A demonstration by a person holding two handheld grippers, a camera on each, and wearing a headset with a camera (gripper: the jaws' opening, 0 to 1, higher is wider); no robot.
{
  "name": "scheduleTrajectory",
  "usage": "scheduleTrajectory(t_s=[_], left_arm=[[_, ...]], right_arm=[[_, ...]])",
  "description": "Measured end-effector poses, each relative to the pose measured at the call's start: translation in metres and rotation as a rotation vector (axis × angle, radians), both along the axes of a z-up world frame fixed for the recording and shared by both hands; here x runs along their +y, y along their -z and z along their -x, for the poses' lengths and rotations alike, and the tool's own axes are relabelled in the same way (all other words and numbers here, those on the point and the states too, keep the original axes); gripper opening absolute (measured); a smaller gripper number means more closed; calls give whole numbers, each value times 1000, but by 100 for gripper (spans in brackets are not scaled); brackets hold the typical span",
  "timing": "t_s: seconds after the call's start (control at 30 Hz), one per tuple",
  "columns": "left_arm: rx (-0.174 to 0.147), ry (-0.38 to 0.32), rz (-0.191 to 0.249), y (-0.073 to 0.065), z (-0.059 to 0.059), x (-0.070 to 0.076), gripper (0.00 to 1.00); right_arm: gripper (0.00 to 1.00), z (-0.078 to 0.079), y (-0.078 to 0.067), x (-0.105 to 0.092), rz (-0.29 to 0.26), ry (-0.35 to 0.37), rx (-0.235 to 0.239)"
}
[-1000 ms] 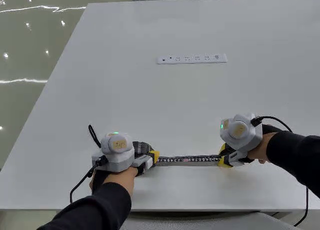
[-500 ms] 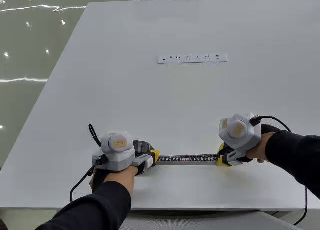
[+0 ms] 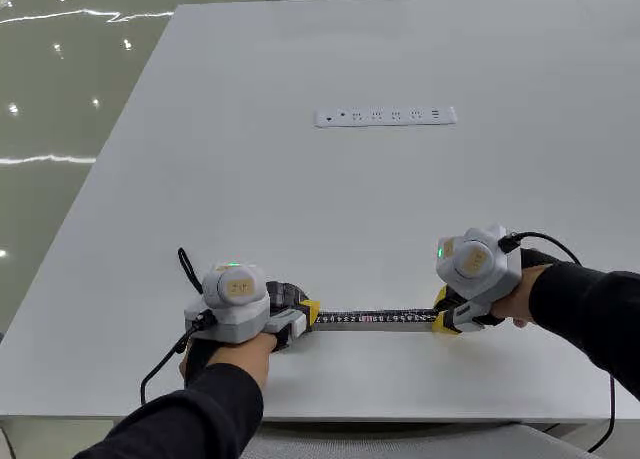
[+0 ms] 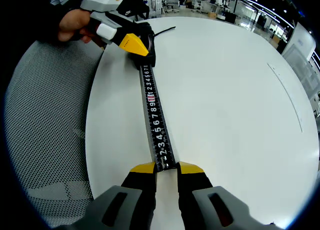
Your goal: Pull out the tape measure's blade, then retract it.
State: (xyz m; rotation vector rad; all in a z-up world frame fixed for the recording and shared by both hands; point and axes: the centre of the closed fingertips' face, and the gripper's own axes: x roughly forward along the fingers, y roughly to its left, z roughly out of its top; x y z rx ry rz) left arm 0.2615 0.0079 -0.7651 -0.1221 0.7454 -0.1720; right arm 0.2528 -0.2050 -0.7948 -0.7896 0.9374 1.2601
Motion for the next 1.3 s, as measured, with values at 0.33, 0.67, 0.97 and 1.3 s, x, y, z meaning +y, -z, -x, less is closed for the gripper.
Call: scheduleTrajectory(t_s=[0.33,0.67,0.97,1.3], left_arm=[[0,1,0,0,0,0,61],[1,1,1,0,0,0,61],[3,1,2,0,0,0,61],[3,2,2,0,0,0,61]], right_arm=[[11,0,0,3,3,-5,0],[11,0,0,6,2,-3,1],[11,-1,0,9,6,-4,0],[11,-1,-1,12,-3,-1,-4]])
